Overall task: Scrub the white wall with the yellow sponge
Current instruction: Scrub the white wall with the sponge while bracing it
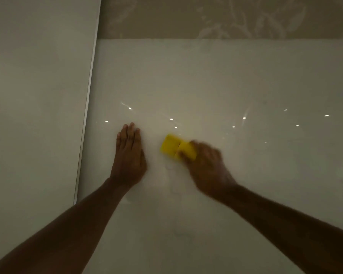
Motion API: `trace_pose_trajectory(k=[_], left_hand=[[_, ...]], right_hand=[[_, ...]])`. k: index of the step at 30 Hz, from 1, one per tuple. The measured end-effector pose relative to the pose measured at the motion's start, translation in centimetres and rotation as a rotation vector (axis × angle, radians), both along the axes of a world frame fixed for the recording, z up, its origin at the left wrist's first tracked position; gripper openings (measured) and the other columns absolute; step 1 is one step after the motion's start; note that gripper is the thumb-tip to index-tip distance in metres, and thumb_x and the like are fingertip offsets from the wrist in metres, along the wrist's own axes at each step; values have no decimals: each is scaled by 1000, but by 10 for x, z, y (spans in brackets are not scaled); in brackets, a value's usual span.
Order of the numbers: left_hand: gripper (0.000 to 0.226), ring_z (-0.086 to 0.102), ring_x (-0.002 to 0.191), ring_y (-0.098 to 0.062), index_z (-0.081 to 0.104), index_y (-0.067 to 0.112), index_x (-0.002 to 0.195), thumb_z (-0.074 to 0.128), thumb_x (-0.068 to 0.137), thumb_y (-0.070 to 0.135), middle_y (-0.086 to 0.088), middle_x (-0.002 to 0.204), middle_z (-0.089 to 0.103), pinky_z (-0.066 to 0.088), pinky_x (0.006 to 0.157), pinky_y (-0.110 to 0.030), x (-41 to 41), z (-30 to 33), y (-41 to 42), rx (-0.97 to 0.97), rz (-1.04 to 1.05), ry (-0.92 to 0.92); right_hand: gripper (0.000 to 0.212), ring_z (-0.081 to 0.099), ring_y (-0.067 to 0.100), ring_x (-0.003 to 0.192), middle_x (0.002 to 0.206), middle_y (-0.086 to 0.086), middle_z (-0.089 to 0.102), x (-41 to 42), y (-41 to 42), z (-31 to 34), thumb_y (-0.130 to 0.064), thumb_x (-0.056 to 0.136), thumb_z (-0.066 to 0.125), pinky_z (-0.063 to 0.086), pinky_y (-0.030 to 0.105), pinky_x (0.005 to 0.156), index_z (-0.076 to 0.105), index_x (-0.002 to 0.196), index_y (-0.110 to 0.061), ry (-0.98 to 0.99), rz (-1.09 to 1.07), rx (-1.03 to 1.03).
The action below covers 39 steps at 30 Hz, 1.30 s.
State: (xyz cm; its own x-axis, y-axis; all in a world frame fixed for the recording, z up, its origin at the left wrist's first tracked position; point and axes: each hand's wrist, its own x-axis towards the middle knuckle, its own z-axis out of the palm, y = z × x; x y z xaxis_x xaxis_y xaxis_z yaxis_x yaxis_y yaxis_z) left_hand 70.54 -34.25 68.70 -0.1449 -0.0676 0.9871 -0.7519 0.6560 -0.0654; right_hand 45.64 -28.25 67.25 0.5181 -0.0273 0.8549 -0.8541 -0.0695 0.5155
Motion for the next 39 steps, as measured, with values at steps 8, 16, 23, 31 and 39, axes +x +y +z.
trace_pose_trajectory(k=[8, 16, 23, 31, 39], left_hand=[[60, 21, 148, -58, 36, -18, 147, 28, 98, 15, -40, 157, 28, 19, 122, -68, 1, -15, -2, 24, -2, -4], [57, 23, 149, -57, 37, -17, 148, 35, 99, 13, -39, 158, 30, 20, 123, -67, -9, -20, -2, 10, 39, -20], [59, 24, 150, -53, 39, -14, 148, 33, 101, 21, -36, 159, 31, 20, 124, -62, -36, -7, 1, -36, 53, -90], [58, 25, 151, -52, 38, -14, 148, 35, 101, 19, -35, 159, 32, 22, 124, -63, -79, 9, 14, -75, 45, -133], [55, 27, 149, -54, 40, -15, 146, 41, 98, 11, -36, 157, 35, 24, 122, -65, -107, 21, 19, -98, 71, -90]], right_hand=[[52, 52, 40, 119, 138, 17, 52, -19, 16, 16, -49, 102, 31, 36, 43, 95, 48, 143, -22, -77, -61, 82], [45, 52, 40, 115, 136, 19, 52, -11, 16, -69, -25, 100, 48, 43, 46, 91, 41, 144, -30, 58, 33, 102], [54, 55, 36, 115, 136, 2, 45, -99, 26, -64, -30, 100, 53, 37, 41, 92, 26, 144, -47, 6, -50, 79], [52, 45, 50, 124, 144, 28, 43, -109, 50, -32, -15, 97, 53, 40, 52, 94, 43, 147, -17, -690, -11, -74], [61, 59, 43, 111, 131, 22, 58, -112, 50, -14, -22, 95, 60, 49, 49, 85, 31, 147, -34, -30, -17, 45]])
